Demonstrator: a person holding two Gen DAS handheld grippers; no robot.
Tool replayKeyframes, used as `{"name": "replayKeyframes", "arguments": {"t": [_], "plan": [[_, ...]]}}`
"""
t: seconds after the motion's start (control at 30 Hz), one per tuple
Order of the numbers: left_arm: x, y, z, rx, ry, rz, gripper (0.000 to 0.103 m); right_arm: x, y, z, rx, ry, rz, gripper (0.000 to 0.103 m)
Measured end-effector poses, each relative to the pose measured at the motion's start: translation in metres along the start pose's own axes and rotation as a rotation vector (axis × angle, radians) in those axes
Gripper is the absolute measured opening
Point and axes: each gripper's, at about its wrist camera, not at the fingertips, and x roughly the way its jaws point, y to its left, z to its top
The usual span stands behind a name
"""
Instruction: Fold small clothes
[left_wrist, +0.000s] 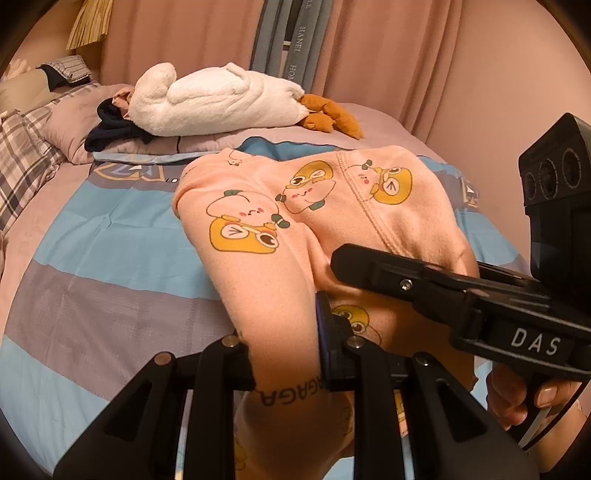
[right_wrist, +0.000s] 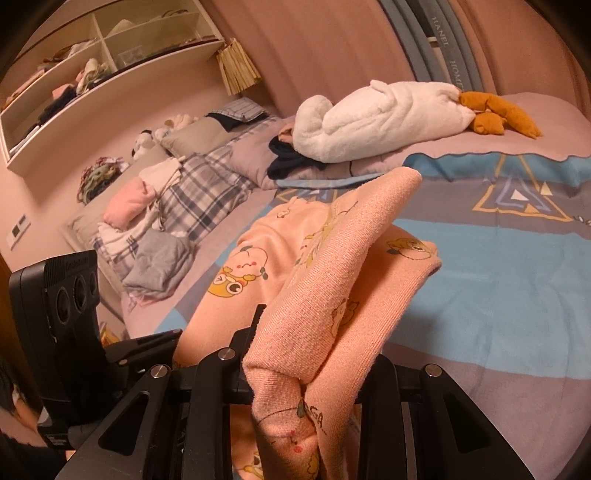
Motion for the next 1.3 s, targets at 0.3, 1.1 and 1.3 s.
{"name": "replayKeyframes", "arguments": {"t": [0.3, 1.1, 1.3], "plan": [[0.024, 0.02, 0.008, -0.022, 0.024, 0.016, 0.022, 0.028, -0.005, 0.009, -0.001, 0.031, 0.006, 0.03], [0.083, 0.055, 0.026, -0.043, 0.077, 0.04, 0.022, 0.088, -0.028, 0.024, 0.007, 0.083, -0.017, 0.03], [0.099, 0.06, 0.029, -0.038, 0.085, 0.044, 0.022, 0.1, -0.037, 0.026, 0.012, 0.08, -0.021, 0.03]]}}
